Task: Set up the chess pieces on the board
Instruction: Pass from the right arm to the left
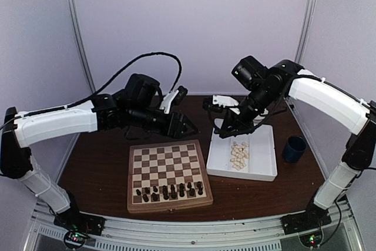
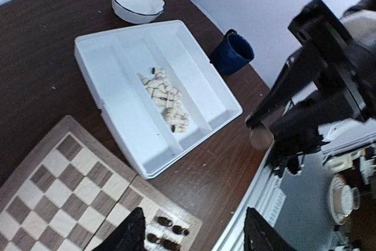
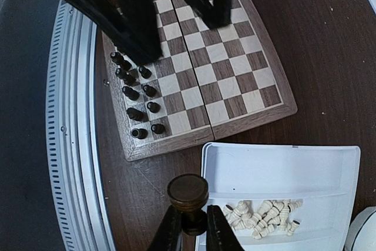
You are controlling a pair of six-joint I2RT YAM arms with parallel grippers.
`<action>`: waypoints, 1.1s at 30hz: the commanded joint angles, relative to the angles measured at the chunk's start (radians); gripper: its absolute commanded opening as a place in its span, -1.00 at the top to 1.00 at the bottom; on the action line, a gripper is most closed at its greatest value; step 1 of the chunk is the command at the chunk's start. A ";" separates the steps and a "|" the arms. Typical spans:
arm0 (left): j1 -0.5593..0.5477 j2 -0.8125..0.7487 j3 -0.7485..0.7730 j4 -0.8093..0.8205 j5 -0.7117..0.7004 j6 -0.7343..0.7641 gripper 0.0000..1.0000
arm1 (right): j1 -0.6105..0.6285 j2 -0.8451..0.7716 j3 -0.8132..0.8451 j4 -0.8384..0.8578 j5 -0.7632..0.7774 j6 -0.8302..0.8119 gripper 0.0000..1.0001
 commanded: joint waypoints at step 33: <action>0.046 0.228 0.023 0.447 0.446 -0.312 0.52 | 0.054 0.070 0.129 -0.036 -0.020 0.016 0.69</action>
